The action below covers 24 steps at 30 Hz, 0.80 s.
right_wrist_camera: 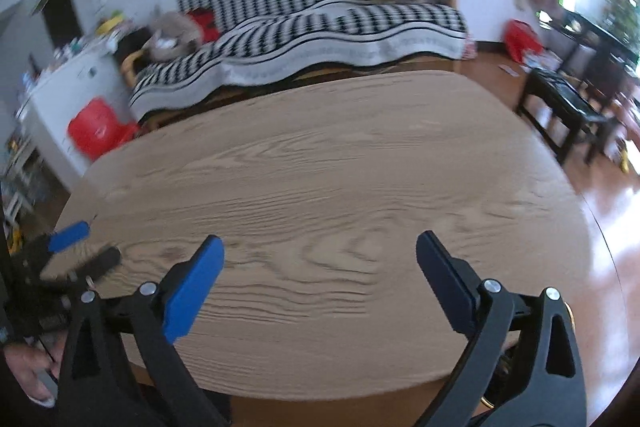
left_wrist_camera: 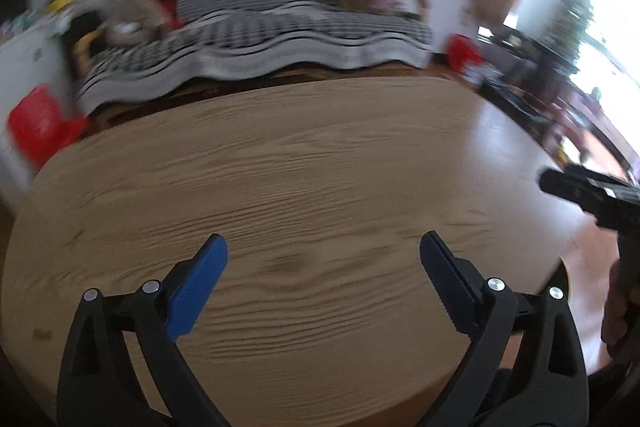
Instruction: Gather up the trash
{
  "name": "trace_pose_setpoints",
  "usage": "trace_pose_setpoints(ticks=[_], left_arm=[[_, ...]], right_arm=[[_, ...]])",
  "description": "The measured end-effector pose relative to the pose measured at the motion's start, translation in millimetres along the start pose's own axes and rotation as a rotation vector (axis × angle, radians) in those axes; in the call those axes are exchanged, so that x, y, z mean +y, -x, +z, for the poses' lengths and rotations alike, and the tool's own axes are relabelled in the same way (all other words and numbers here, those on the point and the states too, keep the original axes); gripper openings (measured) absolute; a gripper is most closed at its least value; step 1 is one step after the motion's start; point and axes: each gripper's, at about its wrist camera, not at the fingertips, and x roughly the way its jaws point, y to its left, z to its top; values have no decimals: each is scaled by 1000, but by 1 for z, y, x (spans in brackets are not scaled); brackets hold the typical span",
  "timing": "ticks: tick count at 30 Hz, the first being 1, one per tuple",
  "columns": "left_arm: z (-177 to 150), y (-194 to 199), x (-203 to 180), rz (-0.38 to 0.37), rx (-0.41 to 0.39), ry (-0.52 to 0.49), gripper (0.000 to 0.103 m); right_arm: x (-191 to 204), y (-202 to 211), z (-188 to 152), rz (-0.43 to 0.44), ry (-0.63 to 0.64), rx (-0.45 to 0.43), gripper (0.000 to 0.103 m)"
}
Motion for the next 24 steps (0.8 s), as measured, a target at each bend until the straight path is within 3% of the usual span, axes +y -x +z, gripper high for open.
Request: trace_pose_setpoints(ticks=[4,9,24], left_arm=[[-7,2,59,77,22,100,94],[-13,5,89,109,28,144,94],[-18,-5,91,98,55,115,94]], right_arm=[[43,-24,1,27,76,19,95],[77,-48,-1,41,129,40,96],[96,-65,-3,45,150,56,96]])
